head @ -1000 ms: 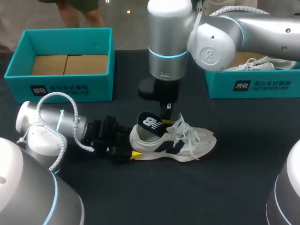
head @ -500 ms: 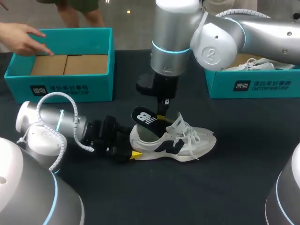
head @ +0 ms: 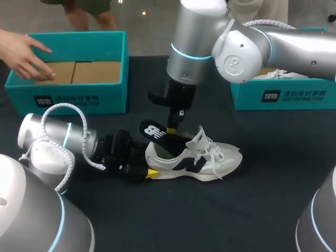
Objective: Take the shoe out of the shoebox, open the shoe tongue, remove and reinsert the insole, then place the shoe into the shoebox
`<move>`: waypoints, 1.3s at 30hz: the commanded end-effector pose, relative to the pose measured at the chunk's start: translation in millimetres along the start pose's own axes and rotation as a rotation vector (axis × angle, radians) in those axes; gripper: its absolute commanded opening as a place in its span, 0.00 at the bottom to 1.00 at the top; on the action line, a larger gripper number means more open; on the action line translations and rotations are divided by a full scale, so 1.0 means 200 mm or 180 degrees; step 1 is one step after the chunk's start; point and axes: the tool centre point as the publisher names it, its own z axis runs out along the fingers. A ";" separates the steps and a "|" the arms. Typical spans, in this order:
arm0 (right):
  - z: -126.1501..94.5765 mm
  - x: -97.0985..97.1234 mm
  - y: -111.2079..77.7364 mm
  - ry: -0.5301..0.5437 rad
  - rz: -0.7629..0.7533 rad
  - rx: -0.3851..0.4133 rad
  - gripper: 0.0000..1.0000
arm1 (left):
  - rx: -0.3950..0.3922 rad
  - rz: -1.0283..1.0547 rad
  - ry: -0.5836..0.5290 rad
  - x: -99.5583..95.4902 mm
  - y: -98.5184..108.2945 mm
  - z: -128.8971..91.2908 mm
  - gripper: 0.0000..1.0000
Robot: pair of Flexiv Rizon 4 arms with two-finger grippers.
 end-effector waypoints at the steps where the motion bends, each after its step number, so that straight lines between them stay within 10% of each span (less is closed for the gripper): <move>1: 0.01 -0.02 -0.04 0.0085 -0.0016 -0.0081 0.33 | -0.0009 -0.0002 0.0004 0.00 0.01 0.01 0.00; 6: -0.02 -0.03 -0.10 0.0210 -0.0030 -0.0171 0.64 | -0.0009 -0.0002 0.0004 0.00 0.01 0.01 0.00; 14: -0.03 -0.03 -0.13 0.0436 -0.0080 -0.0280 0.87 | -0.0009 -0.0002 0.0004 0.00 0.01 0.01 0.00; 27: 0.03 -0.02 -0.10 0.0605 -0.0128 -0.0349 0.65 | -0.0009 -0.0002 0.0004 0.00 0.01 0.01 0.00; 39: 0.03 0.02 -0.04 0.0680 -0.0213 -0.0485 0.67 | -0.0009 -0.0002 0.0004 0.00 0.01 0.01 0.00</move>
